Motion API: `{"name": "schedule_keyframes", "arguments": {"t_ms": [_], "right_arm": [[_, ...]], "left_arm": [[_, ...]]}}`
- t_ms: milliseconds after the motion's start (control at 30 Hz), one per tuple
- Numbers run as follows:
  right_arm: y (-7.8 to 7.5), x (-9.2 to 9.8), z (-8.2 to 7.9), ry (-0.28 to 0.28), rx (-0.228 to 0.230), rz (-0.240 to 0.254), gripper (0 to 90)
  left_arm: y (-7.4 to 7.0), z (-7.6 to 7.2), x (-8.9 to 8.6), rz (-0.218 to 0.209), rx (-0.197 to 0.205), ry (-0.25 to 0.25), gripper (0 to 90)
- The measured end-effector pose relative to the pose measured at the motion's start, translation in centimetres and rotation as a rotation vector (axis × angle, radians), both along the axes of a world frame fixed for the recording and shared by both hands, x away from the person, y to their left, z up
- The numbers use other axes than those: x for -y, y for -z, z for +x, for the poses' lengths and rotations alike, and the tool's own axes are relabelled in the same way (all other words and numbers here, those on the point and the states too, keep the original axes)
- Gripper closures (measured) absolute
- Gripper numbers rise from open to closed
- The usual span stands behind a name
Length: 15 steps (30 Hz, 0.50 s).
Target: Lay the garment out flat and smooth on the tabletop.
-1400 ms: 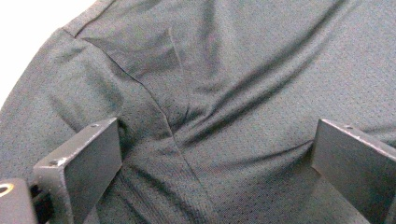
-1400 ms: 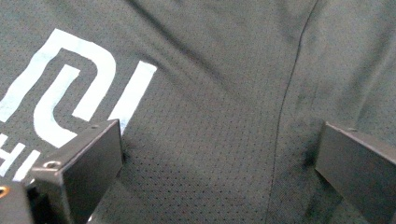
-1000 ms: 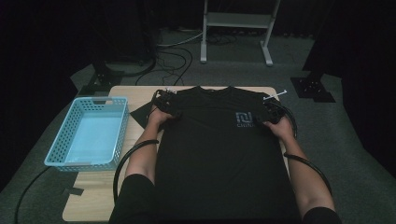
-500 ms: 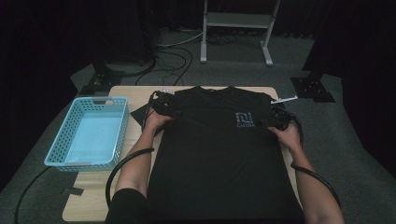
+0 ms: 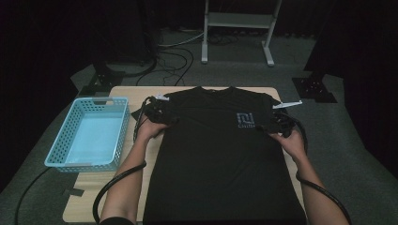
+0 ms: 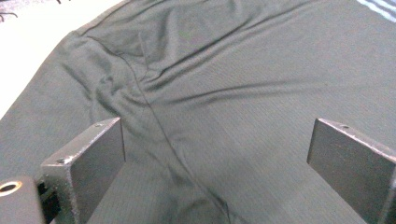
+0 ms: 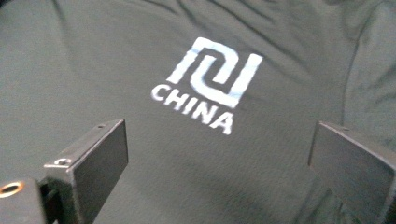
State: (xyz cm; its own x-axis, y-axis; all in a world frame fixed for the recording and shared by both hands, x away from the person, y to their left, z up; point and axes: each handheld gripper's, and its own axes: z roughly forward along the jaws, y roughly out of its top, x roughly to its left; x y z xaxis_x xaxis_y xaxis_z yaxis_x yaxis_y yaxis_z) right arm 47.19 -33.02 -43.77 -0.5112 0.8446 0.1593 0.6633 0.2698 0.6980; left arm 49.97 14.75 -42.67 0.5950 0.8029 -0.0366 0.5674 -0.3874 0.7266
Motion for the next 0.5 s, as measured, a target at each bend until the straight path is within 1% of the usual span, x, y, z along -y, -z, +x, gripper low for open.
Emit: {"name": "schedule_keyframes", "arguments": {"t_ms": [200,333,500], "right_arm": [[-0.5,-0.5,-1.6,-0.021,0.009,-0.001,4.9],[-0.7,-0.8,-2.7,-0.038,0.013,0.004,5.1],[-0.8,-1.2,-4.1,-0.059,0.019,-0.008,5.1]], "left_arm": [[-0.6,-2.2,-0.9,-0.016,0.016,-0.001,3.2],[-0.6,-3.8,-1.2,-0.027,0.024,0.01,3.3],[-0.4,-5.4,-1.3,-0.024,0.036,0.029,3.3]]}}
